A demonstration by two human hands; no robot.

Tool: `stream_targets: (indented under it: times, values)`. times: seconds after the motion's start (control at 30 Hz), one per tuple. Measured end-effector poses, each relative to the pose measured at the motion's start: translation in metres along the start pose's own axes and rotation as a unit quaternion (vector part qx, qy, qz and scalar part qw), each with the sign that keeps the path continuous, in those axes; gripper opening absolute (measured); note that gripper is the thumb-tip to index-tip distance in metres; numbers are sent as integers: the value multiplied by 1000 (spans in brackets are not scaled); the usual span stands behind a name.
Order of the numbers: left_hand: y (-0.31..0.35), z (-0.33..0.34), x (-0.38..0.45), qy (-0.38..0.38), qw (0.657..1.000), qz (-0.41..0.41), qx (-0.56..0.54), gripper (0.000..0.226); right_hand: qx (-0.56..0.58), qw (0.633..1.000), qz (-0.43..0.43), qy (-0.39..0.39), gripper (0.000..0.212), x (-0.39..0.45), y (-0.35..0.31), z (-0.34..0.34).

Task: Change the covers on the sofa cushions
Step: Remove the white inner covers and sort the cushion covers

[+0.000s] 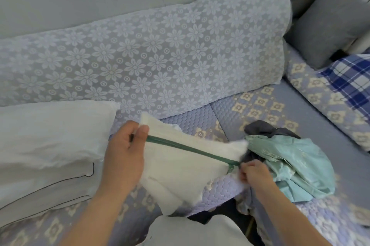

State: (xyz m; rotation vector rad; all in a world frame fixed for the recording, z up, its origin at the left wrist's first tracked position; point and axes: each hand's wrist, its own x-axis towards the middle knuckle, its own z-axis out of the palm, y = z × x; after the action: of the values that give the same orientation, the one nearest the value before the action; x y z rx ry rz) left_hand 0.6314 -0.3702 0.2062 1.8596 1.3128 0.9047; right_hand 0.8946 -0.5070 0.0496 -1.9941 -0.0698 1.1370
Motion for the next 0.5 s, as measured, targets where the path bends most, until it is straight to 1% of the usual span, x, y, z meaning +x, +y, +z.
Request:
stream_targets:
  times: [0.03, 0.07, 0.1, 0.13, 0.17, 0.2, 0.23, 0.27, 0.33, 0.37, 0.4, 0.43, 0.5]
  values:
    - [-3, -7, 3, -7, 1000, -1, 6, 35, 2, 1000, -13, 6, 7, 10, 7, -13]
    - [-9, -12, 6, -20, 1000, -5, 6, 36, 21, 999, -35, -11, 8, 9, 8, -23]
    - [-14, -17, 9, -33, 999, -14, -1, 36, 65, 995, -62, -45, 15, 10, 8, -32]
    - [-21, -22, 11, -43, 999, -28, -9, 36, 134, 983, -74, -104, 28, 8, 6, -39]
    - [-29, -27, 13, -56, 997, -47, -15, 35, 206, 959, -79, -179, 47, 9, 6, -46]
    - [-34, -30, 14, -68, 995, -67, -29, 35, 250, 935, -72, -241, 60, 5, 2, -51]
    - [-42, -36, 16, -78, 991, -95, -59, 35, 270, 912, -65, -301, 61, 3, 1, -50]
    - [-48, -40, 16, -86, 983, -125, -105, 33, 270, 899, -53, -341, 59, 3, 1, -46]
    - [-58, -45, 14, -106, 957, -185, -195, 28, 226, 895, -7, -384, 56, -7, 3, -23]
    - [-63, -48, 13, -122, 949, -203, -207, 23, 209, 891, 21, -403, 58, -11, 5, -5]
    - [-69, -52, 14, -140, 946, -218, -195, 16, 178, 887, 37, -424, 58, -14, 8, 15]
    - [-75, -55, 15, -159, 947, -228, -164, 11, 131, 885, 38, -445, 52, -19, 9, 34]
    - [-90, -68, 25, -182, 958, -219, -40, 10, 8, 879, 6, -476, 40, -24, 11, 69]
